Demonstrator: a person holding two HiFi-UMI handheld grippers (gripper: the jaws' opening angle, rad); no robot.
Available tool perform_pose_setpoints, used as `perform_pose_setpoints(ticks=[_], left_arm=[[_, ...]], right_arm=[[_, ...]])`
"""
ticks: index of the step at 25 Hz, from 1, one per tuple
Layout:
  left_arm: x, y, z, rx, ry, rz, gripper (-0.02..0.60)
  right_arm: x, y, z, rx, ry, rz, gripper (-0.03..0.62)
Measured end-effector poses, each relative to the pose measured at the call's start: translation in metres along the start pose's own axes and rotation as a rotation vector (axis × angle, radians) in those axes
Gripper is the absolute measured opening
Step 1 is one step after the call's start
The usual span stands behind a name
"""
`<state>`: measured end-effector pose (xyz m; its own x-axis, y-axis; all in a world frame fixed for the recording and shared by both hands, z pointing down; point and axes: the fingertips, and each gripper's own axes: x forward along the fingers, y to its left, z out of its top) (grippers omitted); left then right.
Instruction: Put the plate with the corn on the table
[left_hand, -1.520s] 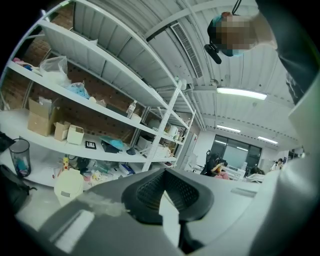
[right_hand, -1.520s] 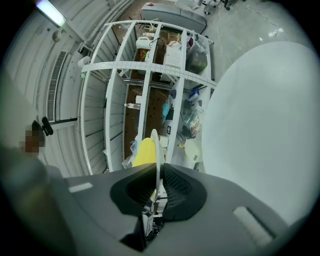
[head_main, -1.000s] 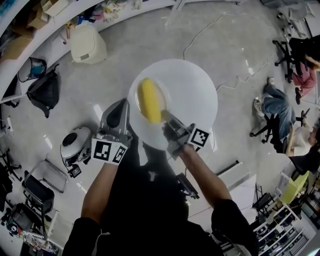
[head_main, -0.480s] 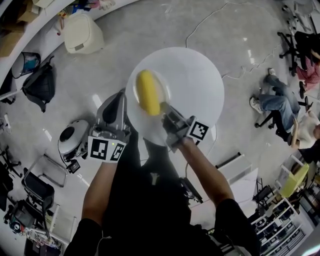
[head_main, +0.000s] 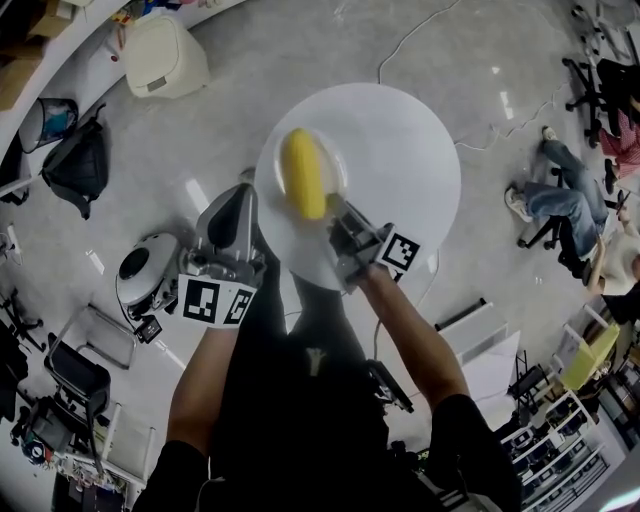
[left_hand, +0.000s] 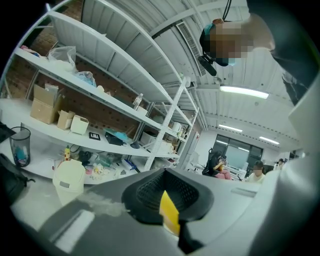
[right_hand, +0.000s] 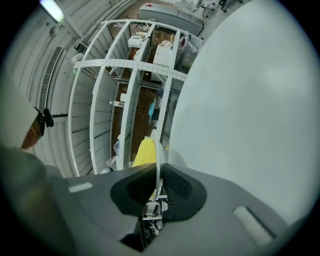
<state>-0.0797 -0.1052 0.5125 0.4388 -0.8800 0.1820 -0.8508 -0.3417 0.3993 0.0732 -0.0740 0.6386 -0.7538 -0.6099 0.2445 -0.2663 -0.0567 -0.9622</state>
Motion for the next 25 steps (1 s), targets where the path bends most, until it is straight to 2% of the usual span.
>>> perform_pose_setpoints(ticks=[15,25], left_arm=[[0.001,-0.001,-0.007,-0.011,0.003,-0.044,0.003],[-0.001,0.003,-0.010,-0.017,0.006,-0.044,0.003]], right_arm=[[0.013,-0.031,-0.007,0.044,-0.013,-0.041,0.039],[0.016,-0.042,-0.008,0.056,-0.015,-0.072,0.040]])
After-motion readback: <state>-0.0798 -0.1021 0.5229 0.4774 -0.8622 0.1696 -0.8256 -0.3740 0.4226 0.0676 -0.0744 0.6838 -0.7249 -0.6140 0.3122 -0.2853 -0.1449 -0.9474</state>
